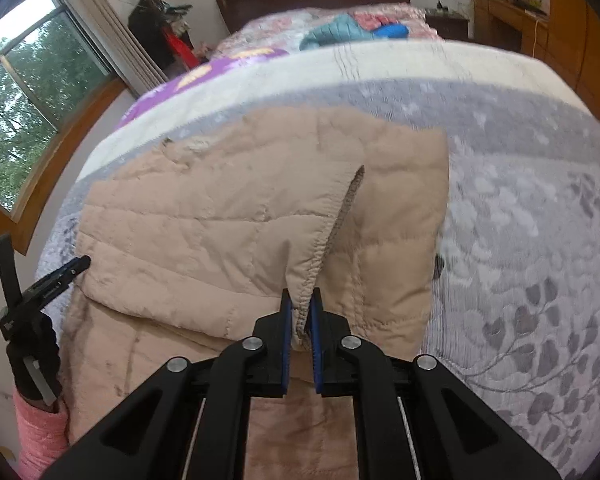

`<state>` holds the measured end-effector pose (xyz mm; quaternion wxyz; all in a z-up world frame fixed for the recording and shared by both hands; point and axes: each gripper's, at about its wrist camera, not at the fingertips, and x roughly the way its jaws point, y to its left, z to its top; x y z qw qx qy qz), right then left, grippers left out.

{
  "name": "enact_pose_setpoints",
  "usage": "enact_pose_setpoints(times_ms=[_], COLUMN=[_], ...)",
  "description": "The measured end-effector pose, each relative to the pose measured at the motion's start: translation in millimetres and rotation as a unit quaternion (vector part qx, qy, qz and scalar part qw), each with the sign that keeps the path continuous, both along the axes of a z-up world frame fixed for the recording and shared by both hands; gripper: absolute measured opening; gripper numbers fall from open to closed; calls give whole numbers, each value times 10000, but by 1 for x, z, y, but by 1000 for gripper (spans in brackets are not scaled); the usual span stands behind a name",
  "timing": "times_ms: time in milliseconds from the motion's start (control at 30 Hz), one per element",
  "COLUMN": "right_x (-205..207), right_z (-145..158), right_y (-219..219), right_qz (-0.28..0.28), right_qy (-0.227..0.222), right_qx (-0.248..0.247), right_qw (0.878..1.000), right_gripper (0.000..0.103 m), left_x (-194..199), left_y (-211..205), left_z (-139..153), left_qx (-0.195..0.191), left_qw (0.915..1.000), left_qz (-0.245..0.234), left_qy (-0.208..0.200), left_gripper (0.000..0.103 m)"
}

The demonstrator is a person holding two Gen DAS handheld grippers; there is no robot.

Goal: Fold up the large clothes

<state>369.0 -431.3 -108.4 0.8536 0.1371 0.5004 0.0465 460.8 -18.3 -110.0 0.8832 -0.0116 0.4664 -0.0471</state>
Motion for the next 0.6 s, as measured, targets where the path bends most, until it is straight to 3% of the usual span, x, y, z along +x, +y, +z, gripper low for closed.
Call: enact_pose_setpoints(times_ms=[167, 267, 367, 500, 600], right_x=[6, 7, 3, -16, -22], right_z=[-32, -34, -25, 5, 23], right_y=[0, 3, 5, 1, 12], right_qz=[-10, 4, 26, -147, 34], right_qy=[237, 238, 172, -263, -429], right_qx=[132, 81, -66, -306, -181], right_qw=[9996, 9997, 9998, 9991, 9989], right_gripper=[9, 10, 16, 19, 19], left_x=[-1, -2, -3, -15, -20], left_y=[0, -5, -3, 2, -5], left_z=[-14, -17, -11, 11, 26], left_qx=[23, 184, 139, 2, -337], left_qw=[10000, 9998, 9999, 9998, 9989], left_qz=[-63, -101, -72, -94, -250], left_qy=[25, -29, 20, -189, -193], left_gripper=[45, 45, 44, 44, 44])
